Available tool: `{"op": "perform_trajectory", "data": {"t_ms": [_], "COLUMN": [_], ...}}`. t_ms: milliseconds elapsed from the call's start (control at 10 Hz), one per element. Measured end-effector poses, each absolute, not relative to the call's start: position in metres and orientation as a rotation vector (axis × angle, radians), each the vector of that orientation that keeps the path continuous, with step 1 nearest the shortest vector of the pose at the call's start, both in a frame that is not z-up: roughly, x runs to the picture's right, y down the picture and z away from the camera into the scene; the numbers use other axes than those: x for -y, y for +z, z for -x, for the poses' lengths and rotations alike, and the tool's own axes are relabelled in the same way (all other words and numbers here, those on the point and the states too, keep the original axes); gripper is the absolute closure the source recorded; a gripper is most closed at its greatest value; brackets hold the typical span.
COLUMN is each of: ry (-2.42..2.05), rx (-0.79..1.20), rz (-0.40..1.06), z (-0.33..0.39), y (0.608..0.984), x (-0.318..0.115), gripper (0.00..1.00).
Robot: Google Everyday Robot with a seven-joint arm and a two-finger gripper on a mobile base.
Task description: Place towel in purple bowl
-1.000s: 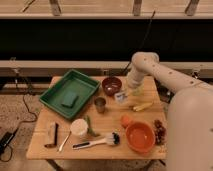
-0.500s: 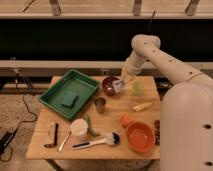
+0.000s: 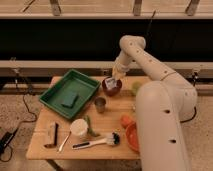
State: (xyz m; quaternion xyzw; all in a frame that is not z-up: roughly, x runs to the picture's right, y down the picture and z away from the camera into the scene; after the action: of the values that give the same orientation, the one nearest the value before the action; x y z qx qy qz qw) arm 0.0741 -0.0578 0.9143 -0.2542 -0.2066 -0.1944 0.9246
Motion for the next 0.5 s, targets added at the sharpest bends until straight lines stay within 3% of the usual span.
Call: {"op": "perform_trajectory", "data": {"t_ms": [500], "ry": [-0.317], "rx": [0.415], "rz": [0.404], "z": [-0.0701], "y": [0.9292], "x": [0.0484], "gripper": [0.32]}}
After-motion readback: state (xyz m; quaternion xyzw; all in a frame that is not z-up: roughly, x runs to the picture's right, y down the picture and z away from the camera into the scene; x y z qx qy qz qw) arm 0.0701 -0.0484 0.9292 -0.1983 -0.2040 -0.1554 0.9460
